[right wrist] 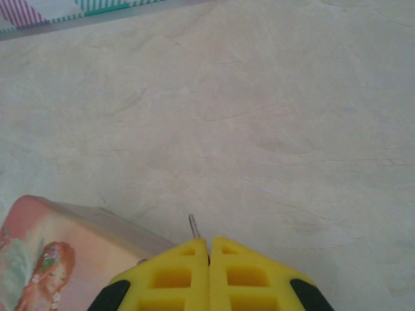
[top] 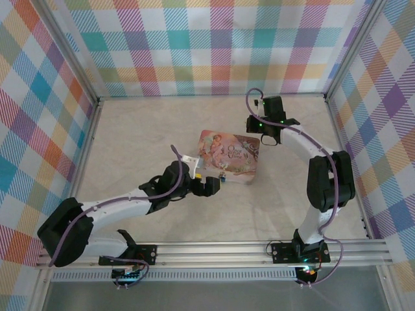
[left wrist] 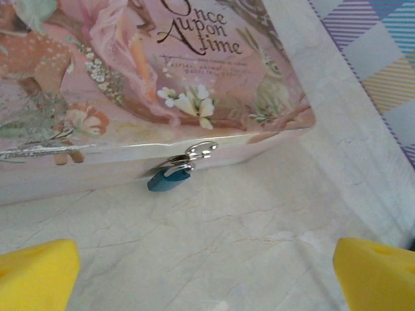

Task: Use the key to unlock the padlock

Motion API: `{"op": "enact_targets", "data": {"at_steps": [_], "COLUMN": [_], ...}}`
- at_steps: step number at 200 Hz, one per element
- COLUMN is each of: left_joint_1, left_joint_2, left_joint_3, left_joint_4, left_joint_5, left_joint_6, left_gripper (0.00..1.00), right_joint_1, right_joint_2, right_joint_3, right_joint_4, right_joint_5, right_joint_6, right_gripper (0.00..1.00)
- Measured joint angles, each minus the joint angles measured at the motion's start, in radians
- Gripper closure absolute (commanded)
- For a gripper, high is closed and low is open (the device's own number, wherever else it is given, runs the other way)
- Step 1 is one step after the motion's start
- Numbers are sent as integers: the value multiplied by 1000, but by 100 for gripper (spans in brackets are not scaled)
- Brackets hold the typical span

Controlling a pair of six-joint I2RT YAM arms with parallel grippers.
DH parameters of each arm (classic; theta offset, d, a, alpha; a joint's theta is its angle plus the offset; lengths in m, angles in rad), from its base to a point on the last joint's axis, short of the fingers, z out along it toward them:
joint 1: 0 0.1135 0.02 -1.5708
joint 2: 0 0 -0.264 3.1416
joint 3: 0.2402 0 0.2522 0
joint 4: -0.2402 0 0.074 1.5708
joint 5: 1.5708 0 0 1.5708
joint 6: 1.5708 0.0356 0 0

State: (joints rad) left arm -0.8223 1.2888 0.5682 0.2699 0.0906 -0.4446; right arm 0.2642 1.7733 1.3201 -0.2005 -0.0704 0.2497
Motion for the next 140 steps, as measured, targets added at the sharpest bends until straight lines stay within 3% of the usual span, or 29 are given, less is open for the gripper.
{"op": "enact_targets", "data": {"at_steps": [66, 140], "left_joint_1": [-9, -20], "left_joint_2": [227, 400], "left_joint_3": [-59, -21], "left_joint_4": [313, 492], "left_joint_5": [-13, 31], "left_joint_6": [24, 42], "left_gripper": [0, 0], "right_joint_1": [-43, -49], "right_joint_2": [2, 29], "right_joint_3": [-54, -125], "right_joint_4": [24, 45], "right_joint_5": [79, 156], "right_joint_6": [0, 5], "right_gripper": [100, 100]}}
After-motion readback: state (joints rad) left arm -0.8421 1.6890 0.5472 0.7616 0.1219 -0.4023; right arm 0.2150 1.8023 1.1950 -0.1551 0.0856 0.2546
